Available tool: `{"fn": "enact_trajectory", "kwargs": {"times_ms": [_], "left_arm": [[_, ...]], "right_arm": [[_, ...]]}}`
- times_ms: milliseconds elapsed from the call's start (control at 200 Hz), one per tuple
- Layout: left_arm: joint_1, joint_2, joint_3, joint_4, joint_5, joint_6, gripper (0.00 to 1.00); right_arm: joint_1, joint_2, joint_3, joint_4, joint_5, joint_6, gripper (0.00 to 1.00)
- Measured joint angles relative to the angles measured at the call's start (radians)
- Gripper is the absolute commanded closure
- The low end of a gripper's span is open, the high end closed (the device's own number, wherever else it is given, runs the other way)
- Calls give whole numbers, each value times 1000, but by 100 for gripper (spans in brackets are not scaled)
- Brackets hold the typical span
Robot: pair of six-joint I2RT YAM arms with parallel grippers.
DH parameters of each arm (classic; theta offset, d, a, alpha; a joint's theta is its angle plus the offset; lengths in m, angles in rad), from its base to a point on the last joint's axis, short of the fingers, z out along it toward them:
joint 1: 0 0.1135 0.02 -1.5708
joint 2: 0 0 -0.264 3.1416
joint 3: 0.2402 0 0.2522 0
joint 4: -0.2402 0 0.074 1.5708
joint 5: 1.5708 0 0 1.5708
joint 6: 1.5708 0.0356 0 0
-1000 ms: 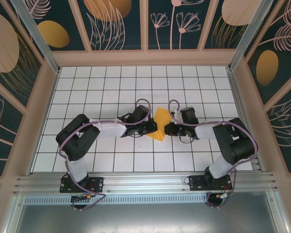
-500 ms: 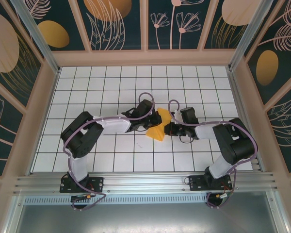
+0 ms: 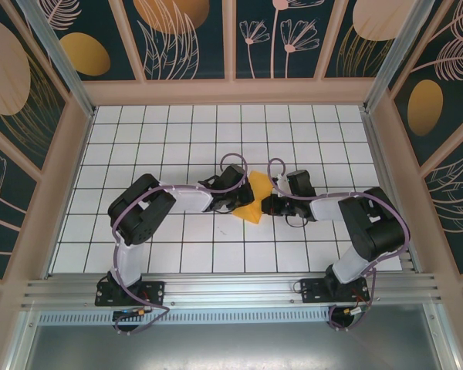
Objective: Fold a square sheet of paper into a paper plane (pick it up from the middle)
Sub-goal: Fold the triangle a second time at the center of the table.
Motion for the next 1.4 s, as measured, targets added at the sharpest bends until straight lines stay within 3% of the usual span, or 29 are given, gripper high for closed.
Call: {"fn": "enact_trajectory", "kwargs": {"times_ms": [525,1401], "left_arm": [[-2,-55,0,-3,-68,12,88],[2,-8,16,-44,-104,24,85]], "right_arm": [[0,1,2,-2,0,0,91],[4,4,11,-14,5,0,90]]}}
